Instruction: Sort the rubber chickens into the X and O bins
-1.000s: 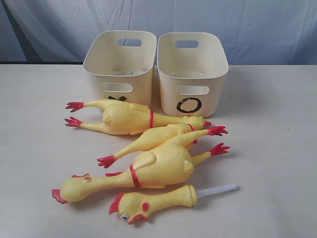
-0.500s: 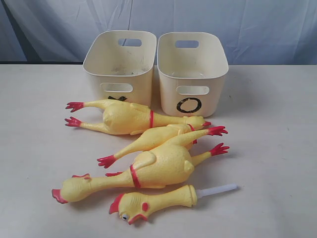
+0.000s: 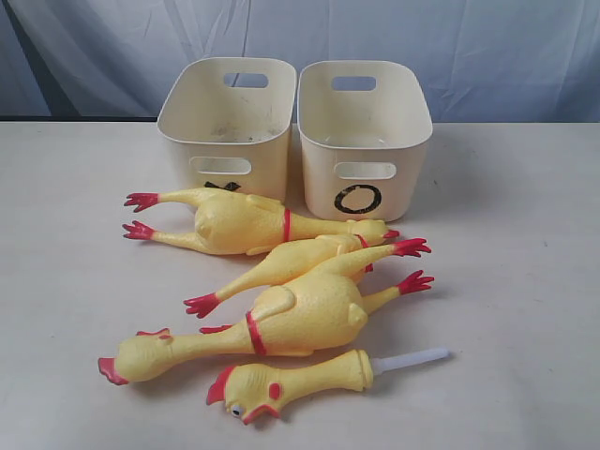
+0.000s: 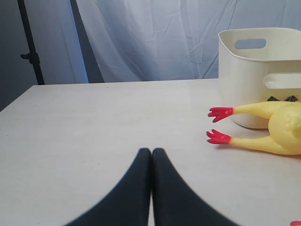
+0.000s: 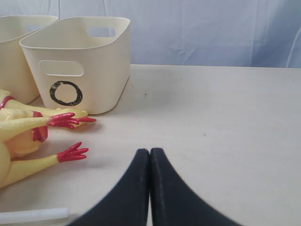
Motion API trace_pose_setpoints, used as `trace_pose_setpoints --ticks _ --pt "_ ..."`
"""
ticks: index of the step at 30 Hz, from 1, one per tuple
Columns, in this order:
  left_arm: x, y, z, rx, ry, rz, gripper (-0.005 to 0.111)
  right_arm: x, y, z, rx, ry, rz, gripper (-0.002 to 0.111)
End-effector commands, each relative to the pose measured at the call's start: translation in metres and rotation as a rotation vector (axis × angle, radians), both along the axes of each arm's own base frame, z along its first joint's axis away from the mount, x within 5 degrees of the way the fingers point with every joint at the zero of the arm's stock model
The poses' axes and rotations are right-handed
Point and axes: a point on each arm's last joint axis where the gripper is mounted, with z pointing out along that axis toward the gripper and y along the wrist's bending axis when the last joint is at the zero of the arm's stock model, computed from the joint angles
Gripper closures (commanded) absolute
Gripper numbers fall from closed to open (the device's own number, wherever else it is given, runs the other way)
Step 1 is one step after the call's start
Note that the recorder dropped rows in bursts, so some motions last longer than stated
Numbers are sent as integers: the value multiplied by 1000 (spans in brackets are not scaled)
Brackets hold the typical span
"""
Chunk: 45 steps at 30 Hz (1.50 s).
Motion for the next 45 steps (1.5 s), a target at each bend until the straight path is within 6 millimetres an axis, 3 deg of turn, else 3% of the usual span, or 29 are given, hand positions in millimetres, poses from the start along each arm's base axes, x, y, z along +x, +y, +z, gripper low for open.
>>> trace_pose_setpoints --ticks 1,20,30,40,45 --pt "0 -1 0 -13 -16 -6 107 0 0 0 -4 -1 4 109" --pt "0 -1 4 -29 -54 -9 107 0 0 0 -4 -5 4 109" --pt "1 -4 17 -555 -197 -9 107 0 0 0 -4 -2 4 109" --pt "1 -3 21 -616 -228 -4 107 0 0 0 -4 -2 4 109" --pt "-4 -5 45 -585 -258 -40 107 0 0 0 -4 -2 4 109"
